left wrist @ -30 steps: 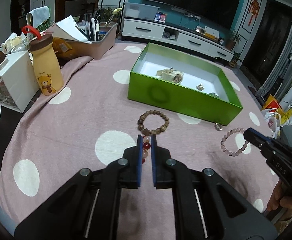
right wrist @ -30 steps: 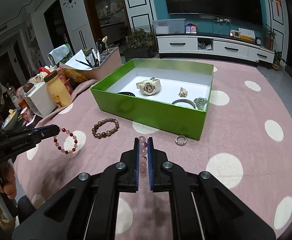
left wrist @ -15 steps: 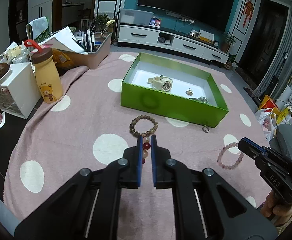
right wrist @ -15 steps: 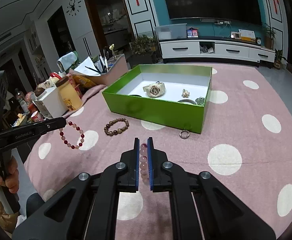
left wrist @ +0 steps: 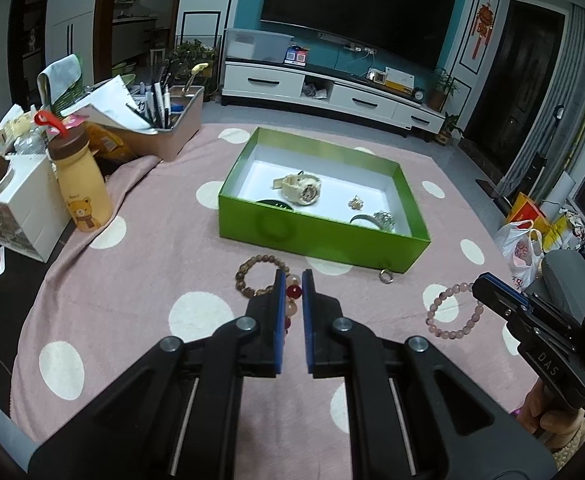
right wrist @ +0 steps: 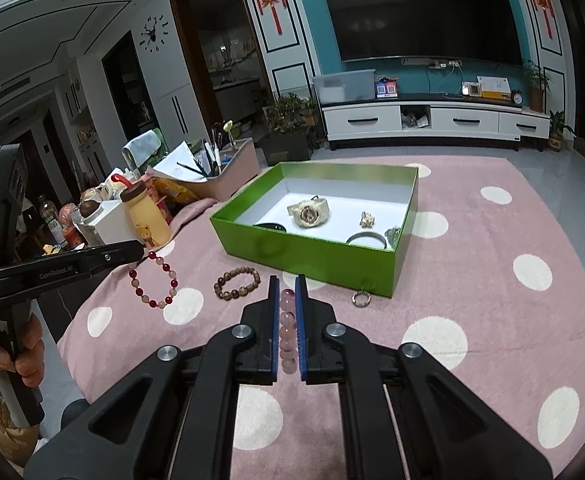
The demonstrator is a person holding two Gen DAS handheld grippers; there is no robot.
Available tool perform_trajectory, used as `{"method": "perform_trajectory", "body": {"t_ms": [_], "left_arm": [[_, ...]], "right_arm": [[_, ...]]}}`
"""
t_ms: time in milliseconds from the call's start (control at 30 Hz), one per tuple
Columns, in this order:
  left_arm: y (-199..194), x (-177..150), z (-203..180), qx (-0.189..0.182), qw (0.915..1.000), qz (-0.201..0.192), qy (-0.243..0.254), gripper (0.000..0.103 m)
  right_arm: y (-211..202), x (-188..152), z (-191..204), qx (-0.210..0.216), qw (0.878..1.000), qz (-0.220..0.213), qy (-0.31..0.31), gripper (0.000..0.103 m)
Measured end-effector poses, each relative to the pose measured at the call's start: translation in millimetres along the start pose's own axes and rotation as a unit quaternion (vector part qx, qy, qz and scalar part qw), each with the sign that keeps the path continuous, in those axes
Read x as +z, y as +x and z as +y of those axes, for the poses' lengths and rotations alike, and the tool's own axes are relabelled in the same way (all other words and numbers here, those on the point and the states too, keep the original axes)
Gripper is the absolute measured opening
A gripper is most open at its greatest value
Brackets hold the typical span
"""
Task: Organize jewelry
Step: 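Carry both bracelets over the green box and lower them inside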
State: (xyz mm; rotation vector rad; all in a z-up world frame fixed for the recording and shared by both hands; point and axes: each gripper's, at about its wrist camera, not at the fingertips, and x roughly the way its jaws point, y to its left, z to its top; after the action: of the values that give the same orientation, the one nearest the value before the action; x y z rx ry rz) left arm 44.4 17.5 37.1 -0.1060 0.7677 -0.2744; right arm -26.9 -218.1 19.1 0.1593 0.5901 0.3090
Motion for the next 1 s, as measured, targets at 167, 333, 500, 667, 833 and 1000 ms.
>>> {"method": "perform_trajectory", "body": {"t_ms": [167, 333, 500, 667, 833, 1000], "left_arm": [[0, 14, -12, -0.004, 0.9999, -0.006, 0.012, 0.007], [6, 32, -22, -0.007, 0.9997, -0.012, 0.021, 0.007], [14, 51, -27, -0.014, 0.9995, -0.016, 0.024, 0.007], [31, 74, -33, -0.023, 0.9994, -0.01, 0.023, 0.007], [56, 94, -40, -0.028, 0.9992, 0.003, 0.028, 0.007], [85, 108, -44, -0.024, 0.9992, 0.017, 0.027, 0.007]], "right_arm": [[-2, 12, -5, 0.002, 1.0, -0.012, -0.005, 0.007], [-1, 25, -13, 0.001, 1.0, -0.022, -0.002, 0.007], [4, 37, -23, 0.0, 1.0, -0.028, 0.003, 0.007], [11, 52, -36, 0.003, 0.999, -0.034, 0.012, 0.007], [23, 66, -46, 0.003, 0.999, -0.033, 0.017, 0.007], [40, 77, -54, 0.001, 0.999, -0.026, 0.019, 0.007]]}}
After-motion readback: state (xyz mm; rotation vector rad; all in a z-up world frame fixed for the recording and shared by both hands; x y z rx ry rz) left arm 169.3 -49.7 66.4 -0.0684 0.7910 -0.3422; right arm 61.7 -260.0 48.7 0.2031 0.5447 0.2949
